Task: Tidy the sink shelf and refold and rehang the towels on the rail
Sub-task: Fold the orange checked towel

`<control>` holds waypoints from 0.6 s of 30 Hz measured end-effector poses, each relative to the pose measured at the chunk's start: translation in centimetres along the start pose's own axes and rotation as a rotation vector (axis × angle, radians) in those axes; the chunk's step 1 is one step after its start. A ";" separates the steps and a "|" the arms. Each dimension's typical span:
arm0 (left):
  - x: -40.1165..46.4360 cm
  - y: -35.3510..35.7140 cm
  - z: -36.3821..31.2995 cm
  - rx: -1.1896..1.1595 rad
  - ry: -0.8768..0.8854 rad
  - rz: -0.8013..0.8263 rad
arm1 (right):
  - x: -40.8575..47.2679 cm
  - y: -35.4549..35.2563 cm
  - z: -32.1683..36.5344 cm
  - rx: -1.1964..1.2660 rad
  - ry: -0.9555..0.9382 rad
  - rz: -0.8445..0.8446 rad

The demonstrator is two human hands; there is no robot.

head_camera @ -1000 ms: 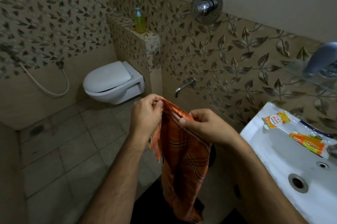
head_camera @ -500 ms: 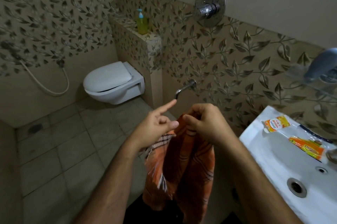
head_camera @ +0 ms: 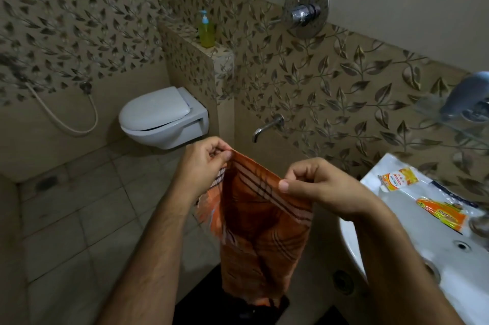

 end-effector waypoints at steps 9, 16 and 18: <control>-0.9 -1.3 -0.4 -0.033 -0.037 -0.087 | 0.4 -1.7 -0.1 -0.230 0.124 -0.213; -1.3 -1.2 -0.5 0.004 -0.064 -0.057 | -0.9 -1.6 2.8 0.009 0.012 -0.328; -1.5 -0.4 -0.6 -0.045 -0.071 0.011 | -0.7 -2.0 3.7 -0.057 -0.060 -0.437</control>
Point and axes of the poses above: each hand's wrist, its own x-axis towards the middle knuckle, its own y-axis out of the palm, z = x × y, the point moved 9 cm from there along x, towards the middle knuckle, and after that the axes turned 5 degrees about x, right-handed, at the moved point
